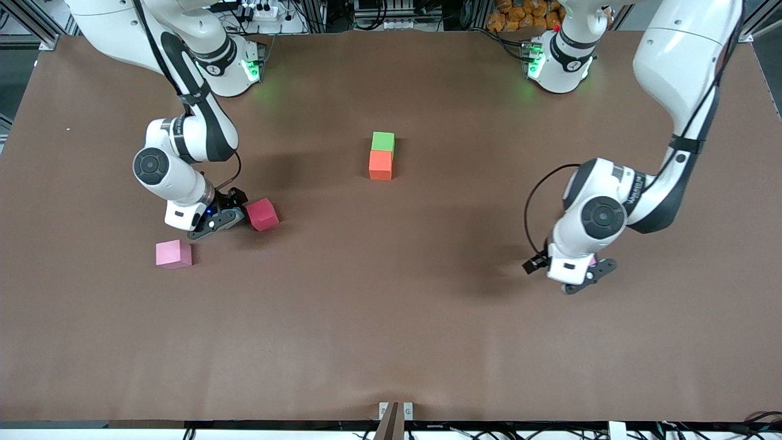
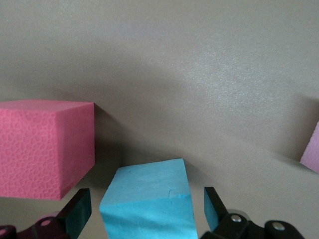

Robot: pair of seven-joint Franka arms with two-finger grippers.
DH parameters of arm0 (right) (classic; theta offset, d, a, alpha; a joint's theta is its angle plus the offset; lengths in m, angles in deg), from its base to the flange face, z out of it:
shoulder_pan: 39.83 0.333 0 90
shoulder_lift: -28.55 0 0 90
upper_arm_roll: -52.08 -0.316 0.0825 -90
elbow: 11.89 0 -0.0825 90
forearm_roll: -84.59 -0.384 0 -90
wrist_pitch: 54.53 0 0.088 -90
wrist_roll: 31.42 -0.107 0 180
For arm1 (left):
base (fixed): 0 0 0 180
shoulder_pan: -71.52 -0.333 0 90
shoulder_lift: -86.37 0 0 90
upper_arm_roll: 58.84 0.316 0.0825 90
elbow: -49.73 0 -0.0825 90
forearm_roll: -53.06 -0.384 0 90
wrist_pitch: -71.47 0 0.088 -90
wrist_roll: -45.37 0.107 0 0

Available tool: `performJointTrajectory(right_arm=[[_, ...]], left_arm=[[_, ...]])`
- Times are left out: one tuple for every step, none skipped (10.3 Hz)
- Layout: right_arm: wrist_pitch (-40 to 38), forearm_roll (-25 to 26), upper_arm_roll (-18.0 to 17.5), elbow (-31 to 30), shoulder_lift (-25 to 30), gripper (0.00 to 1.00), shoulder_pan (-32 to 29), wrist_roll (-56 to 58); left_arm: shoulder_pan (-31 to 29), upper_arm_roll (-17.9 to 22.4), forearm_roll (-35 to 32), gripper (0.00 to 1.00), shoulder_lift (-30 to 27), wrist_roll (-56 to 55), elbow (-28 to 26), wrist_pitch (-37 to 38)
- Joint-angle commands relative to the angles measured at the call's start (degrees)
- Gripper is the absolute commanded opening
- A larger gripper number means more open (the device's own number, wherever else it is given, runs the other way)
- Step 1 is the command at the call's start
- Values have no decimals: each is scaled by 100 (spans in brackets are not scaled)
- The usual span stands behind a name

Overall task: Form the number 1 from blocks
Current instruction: 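Grasp the pink cube with the left gripper while the right gripper holds cyan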

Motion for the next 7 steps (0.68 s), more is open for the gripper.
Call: performJointTrajectory(right_arm=[[60, -38, 5, -103, 33, 94, -28, 253], [60, -38, 5, -112, 33, 87, -28, 270], [60, -38, 5, -112, 33, 78, -37, 262], [60, -38, 14, -112, 33, 71, -45, 270], [69, -46, 14, -121, 33, 66, -54, 262], [69, -47, 23, -129, 33, 62, -54, 262], [60, -47, 32, -129, 42, 61, -63, 262]], left_arm=[[-571, -81, -186, 100, -134, 319, -183, -154], [-844, -81, -195, 100, -125, 608, -183, -189], [-1046, -90, -187, 100, -116, 819, -183, -251], [-1153, -90, -178, 100, -73, 856, -192, -417], [-1189, -90, -125, 100, -29, 857, -192, -488], [-1259, -90, -90, 100, 33, 857, -183, -515], [-1286, -90, -11, 100, 59, 848, -192, -628]])
